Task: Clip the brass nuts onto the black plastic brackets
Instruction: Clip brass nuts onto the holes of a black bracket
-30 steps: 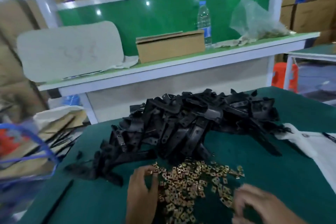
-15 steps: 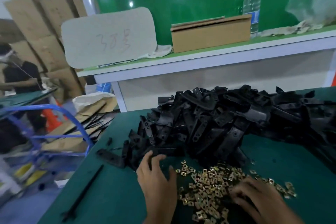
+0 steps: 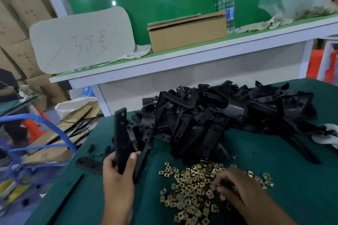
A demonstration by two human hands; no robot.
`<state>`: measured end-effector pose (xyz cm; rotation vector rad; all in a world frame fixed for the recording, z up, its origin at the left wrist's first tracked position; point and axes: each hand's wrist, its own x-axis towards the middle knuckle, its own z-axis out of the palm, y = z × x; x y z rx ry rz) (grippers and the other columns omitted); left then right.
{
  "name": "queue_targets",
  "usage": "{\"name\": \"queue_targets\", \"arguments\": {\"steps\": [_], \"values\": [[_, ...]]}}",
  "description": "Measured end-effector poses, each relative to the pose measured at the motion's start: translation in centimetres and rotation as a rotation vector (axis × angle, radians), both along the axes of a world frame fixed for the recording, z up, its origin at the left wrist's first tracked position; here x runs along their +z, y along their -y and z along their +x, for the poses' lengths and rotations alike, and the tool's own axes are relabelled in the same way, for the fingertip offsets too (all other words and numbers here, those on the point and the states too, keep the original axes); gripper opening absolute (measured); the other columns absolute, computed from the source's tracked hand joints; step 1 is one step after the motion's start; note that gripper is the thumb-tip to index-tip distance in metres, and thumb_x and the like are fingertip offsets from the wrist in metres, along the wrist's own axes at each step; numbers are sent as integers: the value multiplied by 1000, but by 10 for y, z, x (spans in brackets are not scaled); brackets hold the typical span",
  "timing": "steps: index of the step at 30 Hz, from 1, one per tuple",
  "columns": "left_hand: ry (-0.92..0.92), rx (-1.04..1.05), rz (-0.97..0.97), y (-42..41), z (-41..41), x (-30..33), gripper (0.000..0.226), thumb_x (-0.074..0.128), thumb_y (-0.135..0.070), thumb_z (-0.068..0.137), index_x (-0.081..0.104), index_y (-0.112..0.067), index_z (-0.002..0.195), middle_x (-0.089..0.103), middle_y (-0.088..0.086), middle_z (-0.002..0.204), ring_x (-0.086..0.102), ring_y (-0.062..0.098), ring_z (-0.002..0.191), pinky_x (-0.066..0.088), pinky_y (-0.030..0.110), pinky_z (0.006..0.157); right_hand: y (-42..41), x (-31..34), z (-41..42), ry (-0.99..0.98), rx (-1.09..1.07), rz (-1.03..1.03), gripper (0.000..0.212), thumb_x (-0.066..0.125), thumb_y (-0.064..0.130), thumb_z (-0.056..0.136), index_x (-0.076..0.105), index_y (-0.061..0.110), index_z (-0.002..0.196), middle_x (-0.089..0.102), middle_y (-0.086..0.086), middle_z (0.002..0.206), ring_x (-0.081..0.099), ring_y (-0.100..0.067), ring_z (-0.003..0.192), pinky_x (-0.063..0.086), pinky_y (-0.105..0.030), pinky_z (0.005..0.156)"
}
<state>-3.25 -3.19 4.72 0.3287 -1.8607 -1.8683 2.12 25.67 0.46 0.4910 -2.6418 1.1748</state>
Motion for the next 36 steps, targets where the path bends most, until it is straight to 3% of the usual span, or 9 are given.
{"name": "queue_targets", "arguments": {"steps": [3, 5, 7, 11, 14, 18, 27, 33, 36], "values": [[144, -348, 506, -27, 15, -18, 56, 77, -12, 75, 53, -25, 123, 78, 5, 104, 77, 21, 90, 63, 37, 74, 6, 9, 4, 329, -78, -609, 9, 62, 48, 90, 67, 41, 93, 62, 16, 78, 59, -1, 71, 43, -14, 69], [184, -491, 590, -41, 21, -29, 78, 76, -6, 69, 46, -37, 135, 77, 10, 109, 76, 22, 93, 63, 38, 69, 5, 14, 0, 620, -90, -1212, 16, 67, 28, 89, 76, 22, 100, 62, -1, 81, 61, -15, 70, 50, -29, 64], [180, -613, 569, -46, 24, -35, 96, 84, -8, 65, 40, -49, 139, 74, 11, 116, 74, 20, 101, 61, 36, 69, -1, 17, -1, 748, -96, -1471, 24, 64, 15, 87, 74, 8, 108, 65, -8, 86, 64, -19, 69, 55, -31, 56], [163, -784, 341, -47, 34, -40, 95, 102, -23, 54, 48, -69, 117, 67, -1, 132, 65, 15, 120, 60, 30, 83, 0, 23, 1, 752, -93, -1462, 24, 65, 10, 79, 68, 10, 103, 66, -6, 85, 63, -15, 66, 52, -25, 50], [168, -831, 333, -48, 38, -43, 112, 101, -20, 58, 34, -54, 141, 66, -2, 135, 64, 21, 123, 59, 30, 87, 5, 28, 4, 728, -53, -1365, 12, 67, 9, 79, 72, 12, 90, 68, -8, 88, 60, -14, 64, 51, -24, 51], [176, -844, 462, -53, 44, -39, 110, 102, -18, 52, 44, -41, 142, 68, 6, 132, 66, 22, 120, 59, 24, 81, 12, 28, 12, 692, 21, -1193, 10, 68, 11, 82, 73, 15, 90, 68, -7, 90, 58, -10, 66, 49, -22, 56], [204, -887, 644, -62, 54, -45, 68, 82, 8, 70, 64, -18, 130, 70, 13, 118, 68, 26, 115, 60, 30, 87, 19, 29, 21, 676, 107, -1042, 25, 70, 17, 79, 65, 10, 102, 70, 0, 87, 52, -6, 64, 41, -16, 53], [200, -917, 625, -63, 54, -47, 71, 100, -12, 53, 72, -23, 117, 71, 8, 107, 70, 24, 108, 58, 30, 89, 17, 25, 20, 654, 122, -1015, 31, 67, 17, 82, 69, 12, 113, 70, 1, 89, 50, -4, 63, 39, -16, 53], [189, -908, 598, -62, 53, -47, 73, 102, -19, 51, 71, -26, 117, 71, 6, 108, 69, 23, 110, 56, 34, 98, 17, 22, 19, 595, 120, -955, 19, 66, 19, 84, 77, 23, 99, 69, 7, 83, 49, -1, 62, 37, -15, 53]]}}
